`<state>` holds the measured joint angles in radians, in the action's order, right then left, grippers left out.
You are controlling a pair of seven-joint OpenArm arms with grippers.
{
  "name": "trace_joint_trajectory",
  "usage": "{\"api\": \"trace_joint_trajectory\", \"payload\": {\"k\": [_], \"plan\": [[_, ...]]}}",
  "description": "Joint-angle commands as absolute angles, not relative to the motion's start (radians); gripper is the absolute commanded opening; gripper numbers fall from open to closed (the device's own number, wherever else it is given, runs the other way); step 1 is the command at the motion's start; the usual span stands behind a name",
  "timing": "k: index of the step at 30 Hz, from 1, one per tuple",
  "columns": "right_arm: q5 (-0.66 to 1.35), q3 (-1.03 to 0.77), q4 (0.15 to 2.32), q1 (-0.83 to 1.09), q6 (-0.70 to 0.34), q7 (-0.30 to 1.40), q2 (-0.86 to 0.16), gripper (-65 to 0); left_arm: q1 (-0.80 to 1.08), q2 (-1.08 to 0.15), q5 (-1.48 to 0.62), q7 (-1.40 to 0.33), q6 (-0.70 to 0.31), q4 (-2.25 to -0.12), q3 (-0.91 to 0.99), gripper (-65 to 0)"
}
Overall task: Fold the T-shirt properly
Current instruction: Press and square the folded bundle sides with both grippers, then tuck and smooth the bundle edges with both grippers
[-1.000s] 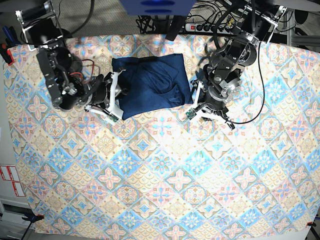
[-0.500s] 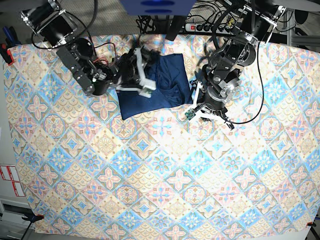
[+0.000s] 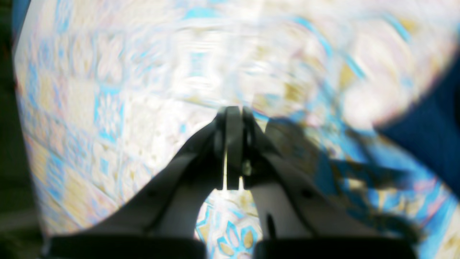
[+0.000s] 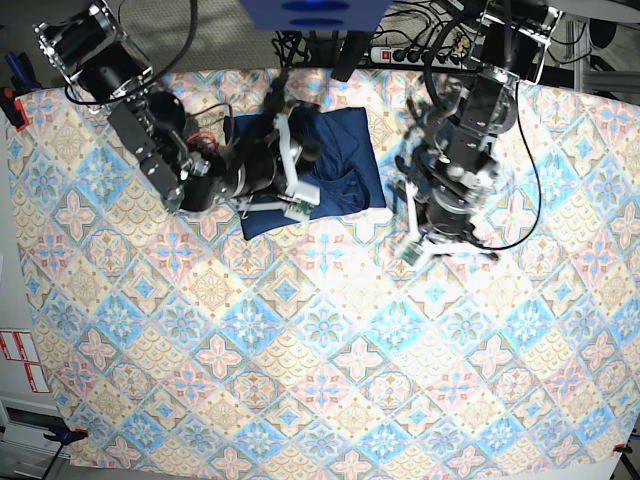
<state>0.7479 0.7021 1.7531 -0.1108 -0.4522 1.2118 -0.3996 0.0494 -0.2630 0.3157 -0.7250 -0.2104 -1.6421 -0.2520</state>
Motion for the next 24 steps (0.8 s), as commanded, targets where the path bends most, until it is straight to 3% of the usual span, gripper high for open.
{"api": "trace_joint_trajectory", "payload": {"k": [1,5,9,18,24], "plan": [[0.762,0.651,1.767,-0.136,-0.456,1.191,-0.407,-52.8,0.035,-0.252,0.288,-0.71,-0.196,-1.684,-0.189,-65.0],[0.751,0.498,1.758,-0.102,-0.456,1.194,-0.409,-52.9,0.059,-0.205,0.124,-0.717,-0.197,-1.719,0.001,-65.0],[0.676,0.492,1.705,-0.077,-0.456,1.204,-0.409,-55.3,0.09,-0.163,0.021,-0.717,-0.199,-1.725,0.091,-65.0],[0.624,0.769,1.687,-0.108,-0.456,1.194,-0.4,-57.2,0.128,-0.147,-0.12,-0.717,-0.199,-1.722,0.15,-65.0],[0.624,0.874,1.687,-0.18,-0.456,1.198,-0.332,-57.2,0.145,-0.147,-0.125,-0.717,-0.199,-1.722,0.151,-65.0]]}}
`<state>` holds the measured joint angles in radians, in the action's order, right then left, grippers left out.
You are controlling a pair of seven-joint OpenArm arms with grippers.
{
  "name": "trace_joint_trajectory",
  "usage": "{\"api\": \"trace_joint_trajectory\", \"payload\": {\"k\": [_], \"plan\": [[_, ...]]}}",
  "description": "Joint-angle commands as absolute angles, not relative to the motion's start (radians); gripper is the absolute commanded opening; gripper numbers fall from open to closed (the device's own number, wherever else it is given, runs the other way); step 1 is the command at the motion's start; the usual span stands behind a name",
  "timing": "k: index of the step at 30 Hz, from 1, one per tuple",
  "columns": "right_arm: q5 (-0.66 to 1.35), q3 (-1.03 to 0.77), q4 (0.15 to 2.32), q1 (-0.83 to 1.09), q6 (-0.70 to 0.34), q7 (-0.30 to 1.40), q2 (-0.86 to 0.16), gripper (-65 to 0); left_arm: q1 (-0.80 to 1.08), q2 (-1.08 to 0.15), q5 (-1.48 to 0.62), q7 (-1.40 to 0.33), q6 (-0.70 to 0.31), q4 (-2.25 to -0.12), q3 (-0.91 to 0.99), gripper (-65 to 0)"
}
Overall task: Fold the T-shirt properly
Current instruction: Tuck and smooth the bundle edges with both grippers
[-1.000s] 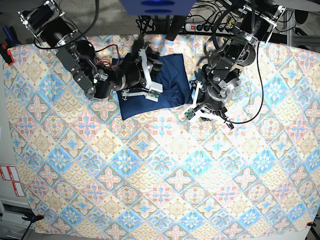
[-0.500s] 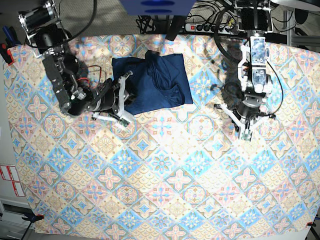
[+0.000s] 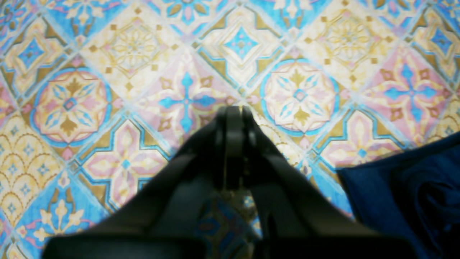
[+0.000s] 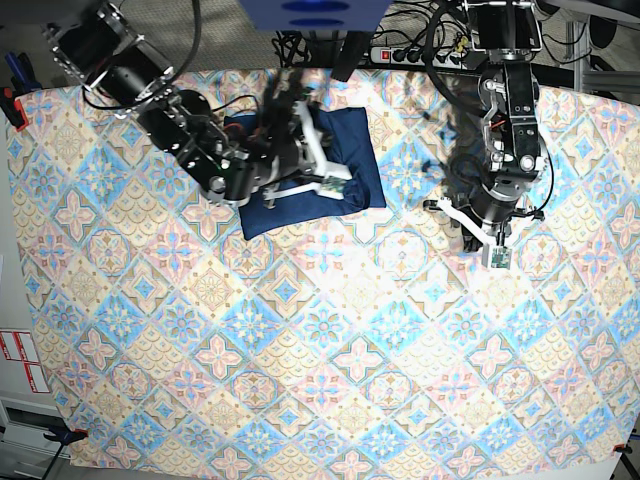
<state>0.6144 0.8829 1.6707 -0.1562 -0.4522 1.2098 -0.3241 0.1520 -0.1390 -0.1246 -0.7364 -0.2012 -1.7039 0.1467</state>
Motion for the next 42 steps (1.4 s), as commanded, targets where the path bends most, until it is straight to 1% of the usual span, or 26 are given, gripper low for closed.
{"api": "trace_joint_trajectory", "payload": {"k": [1,5,9,14,16,18,21,23,25,29,32,35,37,41,42], "plan": [[0.624,0.875,1.687,-0.186,-0.456,1.201,-0.325,-57.1,0.153,-0.147,-0.125,-0.717,-0.199,-1.722,0.151,-65.0],[0.624,0.877,1.685,-0.202,-0.456,1.202,-0.286,-57.0,0.162,-0.147,-0.125,-0.717,-0.199,-1.722,0.151,-65.0],[0.624,0.877,1.626,-0.231,-0.456,1.202,-0.245,-55.0,0.162,-0.147,-0.127,-0.717,-0.199,-1.724,0.151,-65.0],[0.622,0.851,1.612,-0.255,-0.456,1.191,-0.243,-55.2,0.182,-0.147,-0.128,-0.717,-0.202,-1.728,0.145,-65.0],[0.622,0.788,1.639,-0.26,-0.456,1.191,-0.245,-55.2,0.183,-0.147,-0.128,-0.717,-0.203,-1.728,0.143,-65.0],[0.622,0.711,1.673,-0.26,-0.456,1.191,-0.245,-55.2,0.2,-0.147,-0.128,-0.717,-0.231,-1.728,0.143,-65.0],[0.624,0.616,1.69,-0.259,-0.456,1.193,-0.26,-55.2,0.211,-0.153,-0.128,-0.717,-0.311,-1.73,0.111,-65.0],[0.624,0.598,1.69,-0.259,-0.456,1.191,-0.275,-55.2,0.228,-0.162,-0.124,-0.717,-0.338,-1.73,0.056,-65.0],[0.624,0.595,1.679,-0.259,-0.456,1.191,-0.288,-55.2,0.237,-0.193,-0.127,-0.717,-0.344,-1.73,-0.013,-65.0],[0.624,0.604,1.623,-0.231,-0.456,1.191,-0.289,-55.2,0.237,-0.22,-0.119,-0.717,-0.344,-1.73,-0.162,-65.0],[0.622,0.607,1.575,-0.191,-0.456,1.19,-0.282,-55.2,0.232,-0.222,-0.117,-0.717,-0.344,-1.73,-0.209,-65.0],[0.622,0.685,1.549,-0.199,-0.456,1.19,-0.242,-55.2,0.232,-0.222,-0.117,-0.717,-0.343,-1.73,-0.208,-65.0],[0.622,0.757,1.526,-0.236,-0.456,1.178,-0.232,-55.2,0.232,-0.222,-0.117,-0.714,-0.343,-1.73,-0.206,-65.0],[0.622,0.891,1.475,-0.292,-0.456,1.099,-0.228,-55.2,0.229,-0.223,-0.116,-0.713,-0.34,-1.73,-0.168,-65.0],[0.622,0.909,1.463,-0.302,-0.456,1.081,-0.208,-55.2,0.229,-0.222,-0.116,-0.713,-0.34,-1.73,-0.142,-65.0]]}}
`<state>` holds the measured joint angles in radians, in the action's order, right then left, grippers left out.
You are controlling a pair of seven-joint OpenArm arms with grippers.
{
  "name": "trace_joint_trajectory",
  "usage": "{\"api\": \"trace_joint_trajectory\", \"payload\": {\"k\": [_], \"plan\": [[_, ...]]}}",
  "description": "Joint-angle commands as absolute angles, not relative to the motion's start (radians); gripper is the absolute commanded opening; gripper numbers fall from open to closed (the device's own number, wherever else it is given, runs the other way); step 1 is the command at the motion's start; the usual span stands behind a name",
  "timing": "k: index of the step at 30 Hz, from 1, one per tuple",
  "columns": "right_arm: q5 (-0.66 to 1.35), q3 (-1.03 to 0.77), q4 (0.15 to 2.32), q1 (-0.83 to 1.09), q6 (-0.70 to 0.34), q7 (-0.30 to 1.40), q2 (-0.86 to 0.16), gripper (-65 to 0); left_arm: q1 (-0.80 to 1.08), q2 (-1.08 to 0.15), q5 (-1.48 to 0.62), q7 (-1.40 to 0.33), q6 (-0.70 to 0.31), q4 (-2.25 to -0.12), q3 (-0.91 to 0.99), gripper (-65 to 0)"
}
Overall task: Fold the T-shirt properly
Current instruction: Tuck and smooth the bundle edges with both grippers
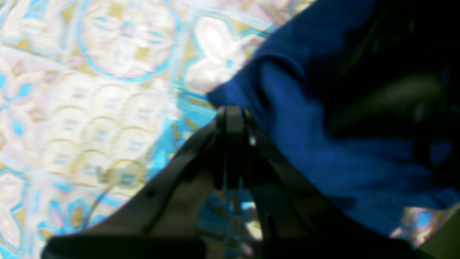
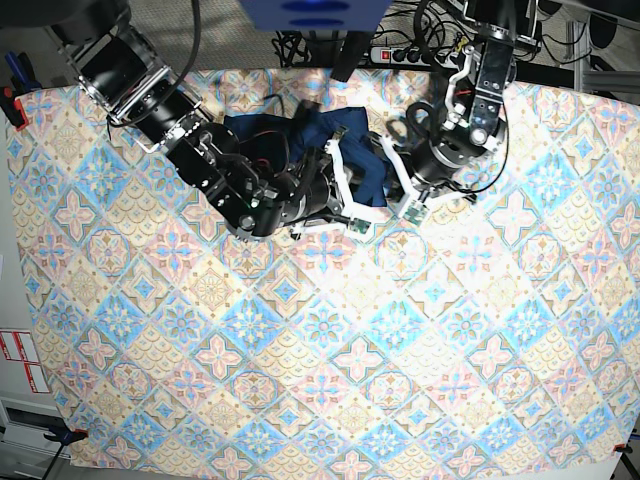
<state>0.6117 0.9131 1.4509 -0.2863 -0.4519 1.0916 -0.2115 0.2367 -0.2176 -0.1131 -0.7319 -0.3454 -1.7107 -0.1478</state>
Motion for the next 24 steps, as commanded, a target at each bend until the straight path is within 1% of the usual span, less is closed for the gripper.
{"api": "trace_joint_trajectory", "payload": {"k": [1,6,12,15,18,21,24], "plan": [[0.622,0.924,1.449,-0.306,-0.456,1.067,-0.186,-55.2,0.229,-0.222,-0.116,-0.713,-0.338,-1.728,-0.117,-65.0],[0.622,0.928,1.337,-0.335,-0.456,1.055,-0.116,-55.1,0.232,-0.206,-0.127,-0.711,-0.338,-1.728,-0.008,-65.0],[0.622,0.918,1.317,-0.351,-0.456,1.006,-0.113,-55.2,0.236,-0.145,-0.13,-0.71,-0.344,-1.736,0.13,-65.0],[0.622,0.829,1.334,-0.344,-0.456,1.001,-0.145,-55.2,0.26,-0.125,-0.13,-0.711,-0.346,-1.804,0.131,-65.0],[0.622,0.723,1.409,-0.343,-0.456,1.0,-0.18,-55.2,0.288,-0.093,-0.145,-0.716,-0.348,-1.89,0.13,-65.0],[0.622,0.613,1.469,-0.323,-0.456,1.004,-0.213,-55.2,0.312,-0.097,-0.211,-0.717,-0.349,-1.92,0.13,-65.0],[0.624,0.507,1.514,-0.298,-0.456,1.006,-0.24,-55.2,0.343,-0.12,-0.269,-0.717,-0.386,-1.92,0.117,-65.0]]}}
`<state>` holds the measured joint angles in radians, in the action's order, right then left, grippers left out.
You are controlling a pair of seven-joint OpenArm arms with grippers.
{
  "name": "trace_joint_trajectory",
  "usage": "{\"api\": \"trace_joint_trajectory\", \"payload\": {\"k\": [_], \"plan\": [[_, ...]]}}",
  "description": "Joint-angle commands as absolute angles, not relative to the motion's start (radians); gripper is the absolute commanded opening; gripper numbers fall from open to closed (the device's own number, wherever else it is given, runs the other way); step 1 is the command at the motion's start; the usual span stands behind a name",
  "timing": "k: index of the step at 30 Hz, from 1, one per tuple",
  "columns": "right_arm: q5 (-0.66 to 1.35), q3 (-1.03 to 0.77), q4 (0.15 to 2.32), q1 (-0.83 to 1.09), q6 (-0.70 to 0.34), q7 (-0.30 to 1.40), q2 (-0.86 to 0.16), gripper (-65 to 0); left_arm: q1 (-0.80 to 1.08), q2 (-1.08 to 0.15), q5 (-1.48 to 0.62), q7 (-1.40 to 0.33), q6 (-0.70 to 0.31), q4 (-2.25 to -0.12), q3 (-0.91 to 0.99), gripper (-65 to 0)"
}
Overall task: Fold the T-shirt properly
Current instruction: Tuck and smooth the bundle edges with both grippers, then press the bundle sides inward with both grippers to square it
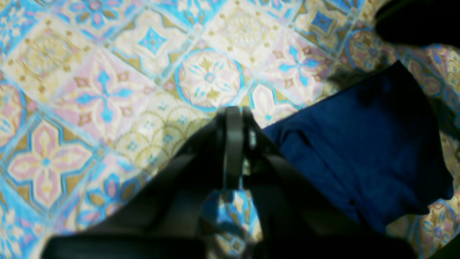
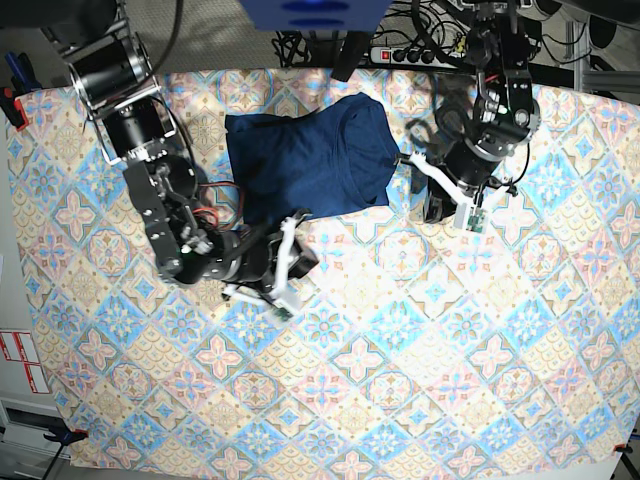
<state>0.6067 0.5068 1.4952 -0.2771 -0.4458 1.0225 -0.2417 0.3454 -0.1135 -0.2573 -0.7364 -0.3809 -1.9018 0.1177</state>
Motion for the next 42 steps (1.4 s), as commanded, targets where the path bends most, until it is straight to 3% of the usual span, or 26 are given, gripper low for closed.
{"api": "trace_joint_trajectory", "payload": {"k": [1,7,13,18,27,34,42], "plan": [[0.624,0.484,1.517,-0.289,-0.456,1.006,-0.246,-55.2,0.357,-0.134,-0.28,-0.717,-0.394,-1.92,0.082,-65.0],[0.624,0.47,1.448,-0.277,-0.456,1.004,-0.245,-55.2,0.387,-0.248,-0.288,-0.717,-0.395,-1.942,-0.148,-65.0],[0.622,0.591,1.29,-0.326,-0.456,1.0,-0.245,-56.3,0.367,-0.274,-0.275,-0.719,-0.392,-1.934,-0.288,-65.0],[0.576,0.656,1.179,-0.372,-0.456,0.992,-0.242,-65.0,0.332,-0.269,-0.275,-0.788,-0.39,-1.86,-0.306,-65.0],[0.326,0.657,1.165,-0.369,-0.456,0.881,-0.24,-64.8,0.251,-0.271,-0.277,-0.802,-0.39,-1.713,-0.305,-65.0],[0.317,0.661,1.168,-0.335,-0.456,0.934,-0.246,-64.8,0.165,-0.269,-0.18,-0.8,-0.39,-1.596,-0.306,-65.0],[0.317,0.661,1.176,-0.278,-0.456,0.952,-0.332,-64.8,0.076,-0.266,-0.136,-0.799,-0.39,-1.587,-0.308,-65.0]]}}
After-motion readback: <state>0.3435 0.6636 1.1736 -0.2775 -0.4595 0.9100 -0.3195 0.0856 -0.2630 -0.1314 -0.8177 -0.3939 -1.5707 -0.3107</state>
